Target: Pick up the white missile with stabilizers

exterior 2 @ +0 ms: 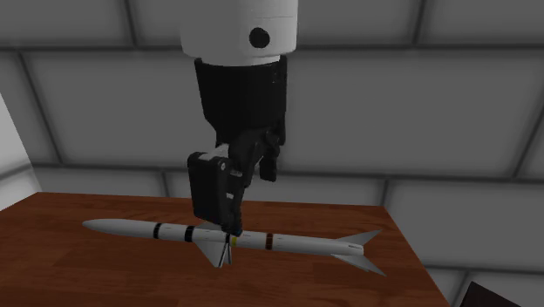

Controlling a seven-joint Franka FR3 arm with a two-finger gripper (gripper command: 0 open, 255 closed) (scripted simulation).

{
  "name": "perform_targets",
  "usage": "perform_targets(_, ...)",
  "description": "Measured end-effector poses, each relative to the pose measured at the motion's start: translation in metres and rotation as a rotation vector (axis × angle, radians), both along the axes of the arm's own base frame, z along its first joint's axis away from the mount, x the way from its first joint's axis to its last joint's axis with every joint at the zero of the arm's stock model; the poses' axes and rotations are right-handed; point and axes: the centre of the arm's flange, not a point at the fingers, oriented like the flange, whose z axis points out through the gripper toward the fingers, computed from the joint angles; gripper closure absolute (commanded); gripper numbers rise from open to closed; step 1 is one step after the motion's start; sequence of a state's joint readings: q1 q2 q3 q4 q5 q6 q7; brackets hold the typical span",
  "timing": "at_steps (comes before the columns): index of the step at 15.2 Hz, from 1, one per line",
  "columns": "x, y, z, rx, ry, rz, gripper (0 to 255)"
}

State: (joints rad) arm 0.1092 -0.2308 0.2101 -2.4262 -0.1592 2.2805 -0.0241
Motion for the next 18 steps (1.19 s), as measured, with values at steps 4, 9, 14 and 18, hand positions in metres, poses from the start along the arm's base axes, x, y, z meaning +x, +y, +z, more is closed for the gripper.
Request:
perform_targets(4, 0.015, 0.023, -0.031, -0.016, -0.025, 0.044, 0)
perform_targets(9, 0.019, 0.027, -0.057, -0.018, -0.029, 0.049, 0)
perform_targets(14, 0.018, 0.027, -0.069, -0.017, -0.030, 0.050, 255)
perform_targets(18, 0.018, 0.026, -0.069, -0.017, -0.031, 0.049, 255)
